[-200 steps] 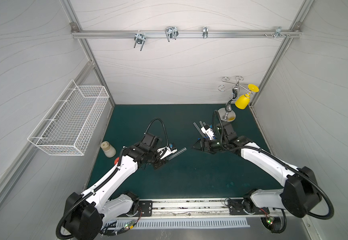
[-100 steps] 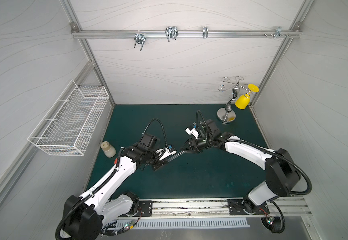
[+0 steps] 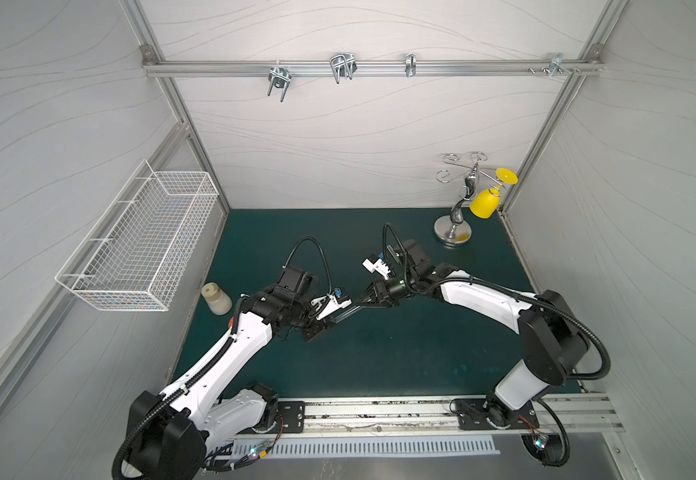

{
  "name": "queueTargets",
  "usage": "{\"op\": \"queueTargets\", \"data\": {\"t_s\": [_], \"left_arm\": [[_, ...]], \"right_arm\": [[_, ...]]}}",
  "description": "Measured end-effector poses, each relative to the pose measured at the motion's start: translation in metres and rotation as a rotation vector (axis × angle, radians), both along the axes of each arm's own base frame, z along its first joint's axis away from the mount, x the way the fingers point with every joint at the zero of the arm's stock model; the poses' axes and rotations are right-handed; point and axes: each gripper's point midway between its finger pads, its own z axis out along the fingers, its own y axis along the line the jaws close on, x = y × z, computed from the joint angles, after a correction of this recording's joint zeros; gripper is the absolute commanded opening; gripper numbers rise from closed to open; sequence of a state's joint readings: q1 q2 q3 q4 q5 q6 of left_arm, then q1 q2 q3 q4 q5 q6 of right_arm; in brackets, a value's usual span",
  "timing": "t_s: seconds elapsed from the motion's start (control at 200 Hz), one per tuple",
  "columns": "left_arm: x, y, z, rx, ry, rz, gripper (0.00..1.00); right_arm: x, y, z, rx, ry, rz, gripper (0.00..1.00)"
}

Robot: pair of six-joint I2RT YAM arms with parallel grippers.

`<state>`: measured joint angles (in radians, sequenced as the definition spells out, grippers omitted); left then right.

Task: Insert stoppers into test tubes
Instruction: Pick up the test tube at the center of the board.

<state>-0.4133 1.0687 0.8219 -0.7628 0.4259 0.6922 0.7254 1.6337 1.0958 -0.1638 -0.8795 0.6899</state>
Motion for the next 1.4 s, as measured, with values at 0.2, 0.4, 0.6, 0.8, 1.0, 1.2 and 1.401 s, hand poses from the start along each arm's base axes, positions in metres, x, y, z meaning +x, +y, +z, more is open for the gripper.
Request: {"op": "queueTargets", "data": {"t_s": [0.2, 0.4, 0.6, 0.8, 1.0, 1.2, 1.401], "left_arm": [[0.001, 0.001, 0.001, -0.018, 0.019, 0.026, 0.31], [0.011, 0.011, 0.011, -0.115, 0.078, 0.156, 0.6], [0.03, 0.019, 0.055, -0.353, 0.138, 0.367, 0.74], [0.035, -0.001, 0.106, -0.632, 0.238, 0.388, 0.72], [0.043, -0.002, 0.1, -0.822, 0.398, 0.427, 0.69], [0.042, -0.009, 0.114, -0.907, 0.438, 0.371, 0.63], [0.035, -0.016, 0.114, -0.916, 0.466, 0.333, 0.62]], "right_arm": [[0.0, 0.0, 0.002, 0.006, -0.004, 0.005, 0.04], [0.01, -0.009, 0.003, 0.011, 0.002, -0.031, 0.03], [0.019, -0.029, 0.017, 0.066, -0.002, -0.11, 0.03], [0.02, -0.03, 0.035, 0.143, -0.021, -0.135, 0.03], [0.022, -0.027, 0.043, 0.198, -0.008, -0.148, 0.03], [0.025, -0.023, 0.055, 0.259, -0.017, -0.164, 0.02], [0.021, -0.015, 0.07, 0.318, -0.021, -0.154, 0.02]]}}
